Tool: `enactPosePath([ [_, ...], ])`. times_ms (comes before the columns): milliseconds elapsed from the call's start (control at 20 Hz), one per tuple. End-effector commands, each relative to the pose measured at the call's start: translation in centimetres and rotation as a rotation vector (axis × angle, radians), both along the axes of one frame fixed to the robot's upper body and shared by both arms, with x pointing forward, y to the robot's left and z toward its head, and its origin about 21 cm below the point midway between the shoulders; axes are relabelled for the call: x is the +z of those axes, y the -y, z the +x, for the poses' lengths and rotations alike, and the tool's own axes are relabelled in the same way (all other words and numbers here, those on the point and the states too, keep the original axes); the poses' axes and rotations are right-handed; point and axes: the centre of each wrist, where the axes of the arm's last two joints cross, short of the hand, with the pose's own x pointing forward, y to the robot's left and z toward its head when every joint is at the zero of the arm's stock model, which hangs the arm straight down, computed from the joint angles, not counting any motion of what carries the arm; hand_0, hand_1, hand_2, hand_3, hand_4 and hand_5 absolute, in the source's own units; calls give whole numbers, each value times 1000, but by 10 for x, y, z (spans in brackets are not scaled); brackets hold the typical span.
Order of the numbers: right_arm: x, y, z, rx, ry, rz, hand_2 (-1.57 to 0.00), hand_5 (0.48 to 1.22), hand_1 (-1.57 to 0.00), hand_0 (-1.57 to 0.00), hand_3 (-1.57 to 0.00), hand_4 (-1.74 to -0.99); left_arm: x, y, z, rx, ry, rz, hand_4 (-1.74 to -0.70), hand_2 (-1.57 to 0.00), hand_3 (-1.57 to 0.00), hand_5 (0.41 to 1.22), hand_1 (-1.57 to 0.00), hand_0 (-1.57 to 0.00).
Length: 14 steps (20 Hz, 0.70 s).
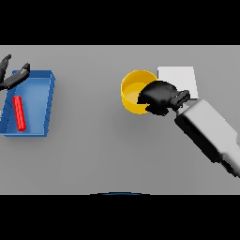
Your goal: Pick up the red beaker and tilt it to pour out 1 green nut into yellow bowl. Pick up the yellow bowl and place it on the metallic measuring scale.
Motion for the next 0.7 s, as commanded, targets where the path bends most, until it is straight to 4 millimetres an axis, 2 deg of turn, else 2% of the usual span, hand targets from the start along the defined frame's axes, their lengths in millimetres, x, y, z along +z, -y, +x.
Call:
enactPosePath([
  [0,7,6,3,-14,16,3,-1488,1220,-1569,-1538,-1190,-1740,-1,4,1,1,-8,-7,-812,1,1,710,1,1],
  [150,17,27,13,-66,81,18,-1517,1220,-1570,-1554,-1166,-1741,5,-2,-3,19,-14,-14,-831,1,1,728,1,1],
  [250,22,40,24,-111,115,26,-1533,1221,-1570,-1560,-1156,-1741,5,4,-4,18,-20,-25,-837,1,1,737,1,1],
  [650,6,81,55,-273,147,25,-1533,1221,-1571,-1569,-1165,-1741,6,6,-7,37,-35,-31,-857,1,1,762,1,1],
])
